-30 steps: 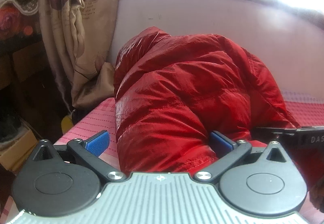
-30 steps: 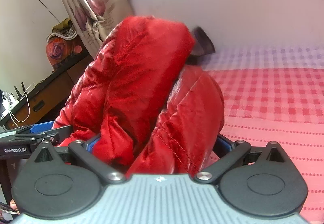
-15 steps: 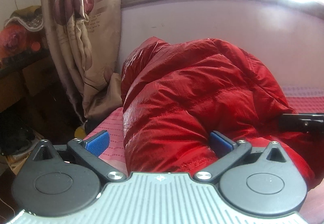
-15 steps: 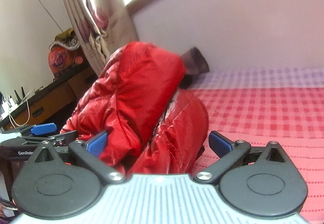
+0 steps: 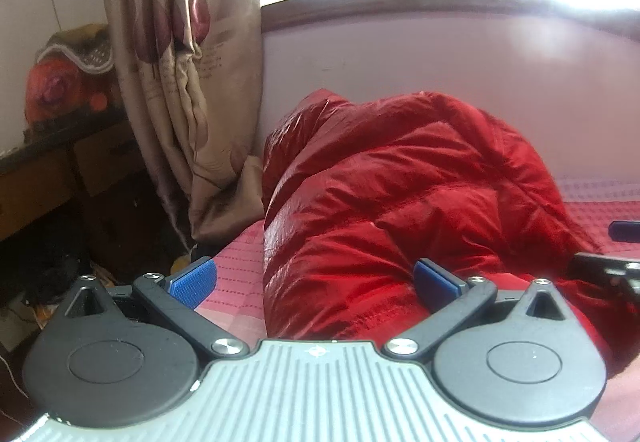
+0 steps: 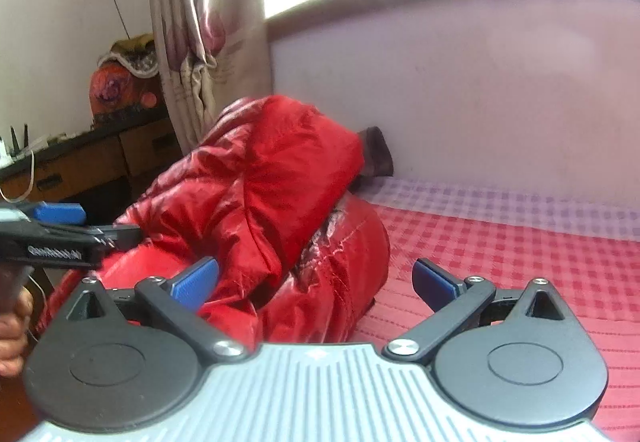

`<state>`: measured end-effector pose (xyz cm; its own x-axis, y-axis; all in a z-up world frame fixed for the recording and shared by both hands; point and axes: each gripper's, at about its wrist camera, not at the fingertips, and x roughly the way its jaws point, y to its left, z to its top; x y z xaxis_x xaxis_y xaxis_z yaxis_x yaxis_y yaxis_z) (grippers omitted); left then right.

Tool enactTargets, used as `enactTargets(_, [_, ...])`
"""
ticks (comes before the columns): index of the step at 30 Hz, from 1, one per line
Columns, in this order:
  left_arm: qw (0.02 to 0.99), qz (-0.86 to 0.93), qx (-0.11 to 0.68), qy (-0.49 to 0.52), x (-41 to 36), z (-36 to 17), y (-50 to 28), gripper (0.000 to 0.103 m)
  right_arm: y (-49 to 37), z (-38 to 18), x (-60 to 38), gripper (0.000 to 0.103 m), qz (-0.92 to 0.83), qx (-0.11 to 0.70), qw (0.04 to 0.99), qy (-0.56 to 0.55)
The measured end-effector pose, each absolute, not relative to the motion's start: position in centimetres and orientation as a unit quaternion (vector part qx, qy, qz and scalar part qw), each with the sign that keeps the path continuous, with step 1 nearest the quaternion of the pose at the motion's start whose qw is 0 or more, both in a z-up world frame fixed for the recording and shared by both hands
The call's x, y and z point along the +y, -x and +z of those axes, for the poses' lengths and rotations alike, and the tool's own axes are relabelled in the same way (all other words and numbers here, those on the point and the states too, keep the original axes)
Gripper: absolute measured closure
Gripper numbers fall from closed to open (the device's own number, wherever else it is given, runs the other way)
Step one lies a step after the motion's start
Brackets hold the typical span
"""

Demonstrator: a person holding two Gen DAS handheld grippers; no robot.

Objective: Fold large clothes

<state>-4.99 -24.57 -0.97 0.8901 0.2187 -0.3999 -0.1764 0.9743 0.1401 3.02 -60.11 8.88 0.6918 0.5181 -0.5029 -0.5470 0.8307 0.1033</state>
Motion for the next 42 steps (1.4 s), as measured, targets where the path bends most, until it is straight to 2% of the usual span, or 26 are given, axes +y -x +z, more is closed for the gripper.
enactTargets(11, [0.973, 0.112, 0.188, -0.076, -25.3, 0.1, 6.9, 0.000, -2.5, 9.7, -60.0, 0.000, 0.275, 0.265, 0.924, 0.038])
enactTargets(21, [0.967, 0.106, 0.227, -0.054, -26.0, 1.1, 7.7, 0.000, 0.6, 12.1, -59.8, 0.000, 0.232, 0.223, 0.944, 0.071])
enactTargets(30, [0.947, 0.078, 0.312, -0.003, -26.5, 1.7, 9.6, 0.000, 3.9, 13.1, -59.2, 0.000, 0.205, 0.267, 0.939, 0.073])
enactTargets(36, [0.914, 0.082, 0.395, 0.034, -26.1, 1.5, 9.7, 0.000, 5.4, 13.5, -59.0, 0.000, 0.203, 0.302, 0.928, 0.076])
enactTargets(42, [0.898, 0.096, 0.429, 0.032, -26.3, 1.3, 10.5, 0.000, 6.8, 13.6, -58.4, 0.000, 0.218, 0.335, 0.912, 0.086])
